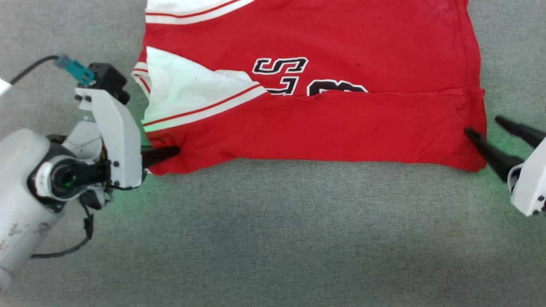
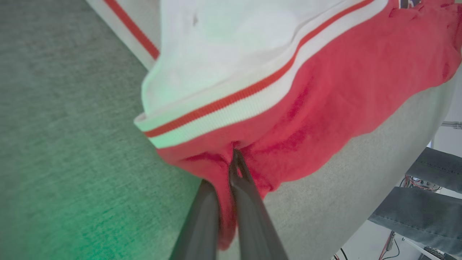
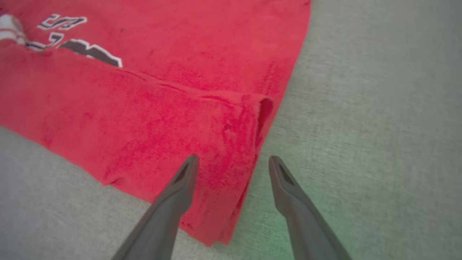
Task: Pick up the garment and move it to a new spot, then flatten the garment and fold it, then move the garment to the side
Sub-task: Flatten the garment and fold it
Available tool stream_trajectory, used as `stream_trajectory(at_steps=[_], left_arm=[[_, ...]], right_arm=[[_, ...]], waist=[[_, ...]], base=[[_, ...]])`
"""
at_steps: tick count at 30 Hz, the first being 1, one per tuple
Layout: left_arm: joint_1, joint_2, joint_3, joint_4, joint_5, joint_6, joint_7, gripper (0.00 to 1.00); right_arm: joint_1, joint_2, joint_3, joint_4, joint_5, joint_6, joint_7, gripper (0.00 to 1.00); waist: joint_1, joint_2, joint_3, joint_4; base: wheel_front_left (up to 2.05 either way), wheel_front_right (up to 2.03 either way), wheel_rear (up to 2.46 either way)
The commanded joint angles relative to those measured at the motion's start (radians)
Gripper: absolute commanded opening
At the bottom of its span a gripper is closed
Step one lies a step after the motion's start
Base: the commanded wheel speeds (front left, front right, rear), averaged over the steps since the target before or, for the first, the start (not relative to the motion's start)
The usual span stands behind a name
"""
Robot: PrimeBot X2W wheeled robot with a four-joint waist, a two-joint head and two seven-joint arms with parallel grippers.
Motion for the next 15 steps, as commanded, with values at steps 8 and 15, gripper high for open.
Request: stream_trajectory(at_steps=[8,15], left_arm=[[0.014,-0.06,-0.026,-0.009,0.027,-0.026,-0.023,0.0],[0.001,-0.086,-0.029,0.0,0.047,-0.04,-0.045,0.0]], right_arm=[[-0.066,-0.045,0.052,0.019,-0.011,-0.002,0.29,1.0],[-0.086,-0.012,0.093,0.074,-0.08,-0.002,0.338,0.18]], waist=[[0.0,0.0,0.017,0.03],[0.0,0.0,0.028,0.043]], base=[[0.0,0.0,0.0],[0.0,0.0,0.0]])
